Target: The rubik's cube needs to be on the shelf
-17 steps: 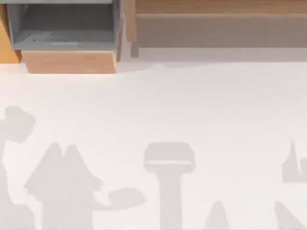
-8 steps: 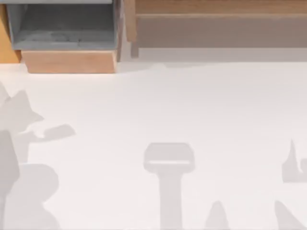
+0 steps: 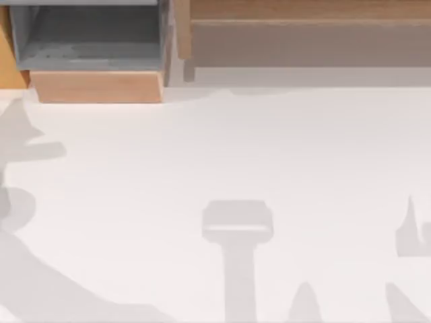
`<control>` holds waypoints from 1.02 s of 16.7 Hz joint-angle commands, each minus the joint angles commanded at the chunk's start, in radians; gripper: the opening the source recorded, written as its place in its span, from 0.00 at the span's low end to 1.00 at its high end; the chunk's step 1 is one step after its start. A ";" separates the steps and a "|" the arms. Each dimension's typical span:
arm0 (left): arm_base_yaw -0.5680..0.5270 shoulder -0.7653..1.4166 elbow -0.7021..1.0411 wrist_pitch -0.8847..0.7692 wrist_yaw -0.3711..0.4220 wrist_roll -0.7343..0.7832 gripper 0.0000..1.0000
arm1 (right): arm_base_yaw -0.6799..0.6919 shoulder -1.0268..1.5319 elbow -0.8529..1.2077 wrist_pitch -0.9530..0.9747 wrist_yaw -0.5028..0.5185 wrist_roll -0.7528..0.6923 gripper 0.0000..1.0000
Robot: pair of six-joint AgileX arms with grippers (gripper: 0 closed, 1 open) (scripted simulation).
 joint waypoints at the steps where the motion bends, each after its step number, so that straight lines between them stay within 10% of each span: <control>1: -0.006 0.025 0.022 0.016 -0.002 0.017 1.00 | 0.000 0.000 0.000 0.000 0.000 0.000 1.00; 17: -0.046 0.130 0.174 0.009 -0.029 0.057 1.00 | 0.000 0.000 0.000 0.000 0.000 0.000 1.00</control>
